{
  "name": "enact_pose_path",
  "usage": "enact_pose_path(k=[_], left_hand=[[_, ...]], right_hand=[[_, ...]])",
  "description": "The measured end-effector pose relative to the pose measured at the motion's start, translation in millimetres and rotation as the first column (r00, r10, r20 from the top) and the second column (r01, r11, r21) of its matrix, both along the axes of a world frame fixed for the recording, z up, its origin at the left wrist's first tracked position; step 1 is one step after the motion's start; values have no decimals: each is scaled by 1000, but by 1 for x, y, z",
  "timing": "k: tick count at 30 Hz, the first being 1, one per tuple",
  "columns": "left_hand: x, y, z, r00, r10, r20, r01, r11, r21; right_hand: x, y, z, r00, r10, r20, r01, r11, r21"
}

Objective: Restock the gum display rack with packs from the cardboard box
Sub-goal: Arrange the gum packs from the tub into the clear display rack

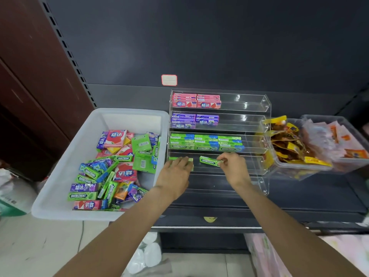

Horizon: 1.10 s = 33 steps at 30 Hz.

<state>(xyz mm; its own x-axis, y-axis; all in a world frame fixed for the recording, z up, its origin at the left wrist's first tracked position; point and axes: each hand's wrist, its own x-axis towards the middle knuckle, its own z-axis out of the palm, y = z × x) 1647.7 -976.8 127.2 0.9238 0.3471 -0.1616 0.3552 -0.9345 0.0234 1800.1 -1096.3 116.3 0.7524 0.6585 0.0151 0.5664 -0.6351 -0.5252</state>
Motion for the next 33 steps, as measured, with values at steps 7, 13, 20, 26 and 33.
enact_pose_path(k=[7,13,20,26,33], left_hand=[[1,1,-3,1000,2,-10,-2,1000,15],[-1,0,-3,1000,-5,17,5,1000,20],[4,3,-4,1000,10,23,-12,996,88],[2,14,0,996,-70,57,58,980,192],[-27,29,19,922,184,342,-196,981,-1]], right_hand=[[-12,18,2,994,105,42,-102,992,-71],[-16,23,5,967,225,-117,-224,974,22],[-23,17,-4,955,278,-106,-290,949,-121],[-32,28,-2,919,385,-88,-394,903,-170],[-43,43,-5,947,320,-22,-319,934,-159]])
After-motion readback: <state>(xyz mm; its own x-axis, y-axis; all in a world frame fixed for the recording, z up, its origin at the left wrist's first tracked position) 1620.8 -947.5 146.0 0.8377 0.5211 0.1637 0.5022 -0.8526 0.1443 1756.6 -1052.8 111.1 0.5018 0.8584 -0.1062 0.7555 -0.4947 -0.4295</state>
